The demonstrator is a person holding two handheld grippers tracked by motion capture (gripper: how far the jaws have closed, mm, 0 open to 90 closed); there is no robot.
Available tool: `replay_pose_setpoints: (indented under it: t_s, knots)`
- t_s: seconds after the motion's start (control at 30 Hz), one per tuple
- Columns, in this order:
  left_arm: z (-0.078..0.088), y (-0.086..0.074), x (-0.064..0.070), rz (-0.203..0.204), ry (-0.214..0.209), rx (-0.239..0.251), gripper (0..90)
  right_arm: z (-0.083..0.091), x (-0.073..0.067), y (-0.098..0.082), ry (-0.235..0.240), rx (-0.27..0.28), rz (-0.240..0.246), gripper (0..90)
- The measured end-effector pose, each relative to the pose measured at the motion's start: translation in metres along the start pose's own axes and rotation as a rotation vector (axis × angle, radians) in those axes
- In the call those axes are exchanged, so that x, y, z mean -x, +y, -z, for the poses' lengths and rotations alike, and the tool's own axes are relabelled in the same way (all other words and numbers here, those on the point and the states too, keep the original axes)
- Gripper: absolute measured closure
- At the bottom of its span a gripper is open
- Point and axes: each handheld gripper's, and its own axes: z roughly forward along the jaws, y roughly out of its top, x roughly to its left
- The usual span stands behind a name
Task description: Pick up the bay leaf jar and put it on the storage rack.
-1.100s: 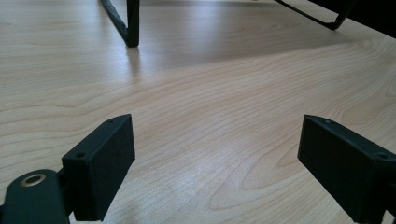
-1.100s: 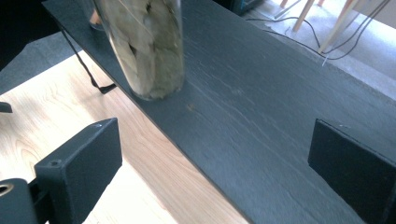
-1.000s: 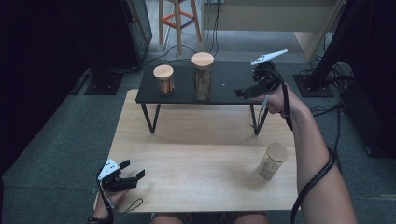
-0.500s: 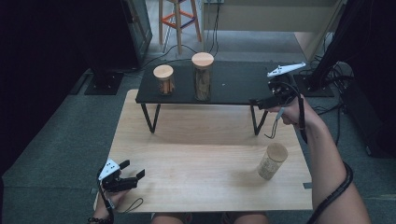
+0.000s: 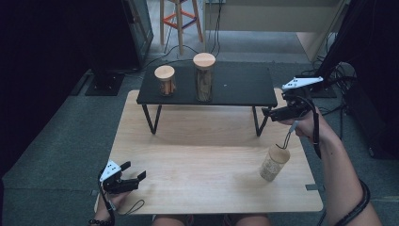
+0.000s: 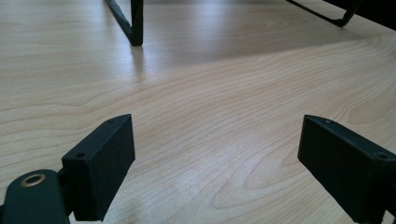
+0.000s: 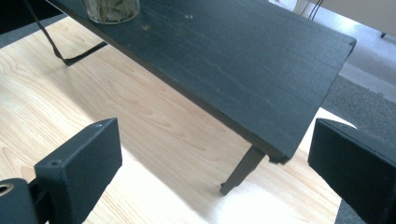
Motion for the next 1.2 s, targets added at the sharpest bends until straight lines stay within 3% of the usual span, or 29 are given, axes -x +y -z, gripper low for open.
replay_pose_setpoints:
  t_s: [1.0,1.2]
  knots:
    - [0.004,-0.005,0.003,0.027,0.031,0.031,11.2,0.027,-0.006,-0.075,-0.055,0.017,-0.058,3.1]
    - [0.004,-0.005,0.004,0.027,0.033,0.029,11.2,0.033,-0.008,-0.092,-0.057,0.017,-0.052,3.1]
